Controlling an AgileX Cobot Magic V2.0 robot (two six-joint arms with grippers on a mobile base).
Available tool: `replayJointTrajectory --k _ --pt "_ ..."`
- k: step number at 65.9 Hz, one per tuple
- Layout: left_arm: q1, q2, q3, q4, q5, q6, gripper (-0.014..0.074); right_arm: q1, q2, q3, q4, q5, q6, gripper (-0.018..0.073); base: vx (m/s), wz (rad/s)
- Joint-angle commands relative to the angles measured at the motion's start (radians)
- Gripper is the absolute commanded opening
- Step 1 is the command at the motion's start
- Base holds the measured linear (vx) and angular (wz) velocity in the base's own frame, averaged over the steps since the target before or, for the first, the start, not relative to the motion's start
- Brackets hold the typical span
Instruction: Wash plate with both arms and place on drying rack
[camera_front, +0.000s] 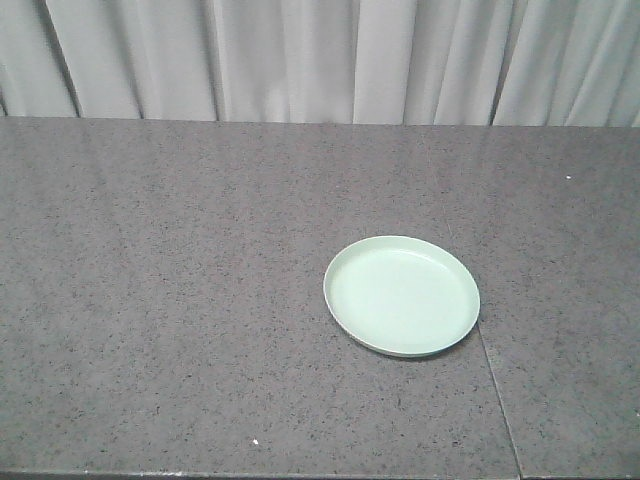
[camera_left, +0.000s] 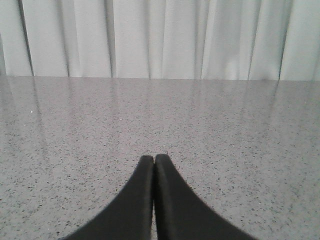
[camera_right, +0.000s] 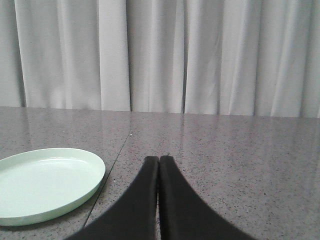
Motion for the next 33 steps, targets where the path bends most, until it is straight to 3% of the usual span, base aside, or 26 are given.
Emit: replayJointTrajectory --k 1,22,33 --pt "-0.008 -0.015 -0.022 -0.003 -0.077 -0.008 -0.0006 -0.005 -0.004 0.001 -0.007 -0.072 0.000 -0.0007 0.00 0.00" --pt "-0.008 -0.015 -0.022 -0.003 -0.077 -0.008 -0.0006 -0.005 -0.004 0.001 -0.004 -0.077 0.005 -0.0007 0.00 0.00" --pt "-0.008 -0.015 -0.022 -0.003 -0.077 -0.008 -0.0006 -0.005 -0.004 -0.012 0.056 -0.115 0.017 -0.0006 0.00 0.00"
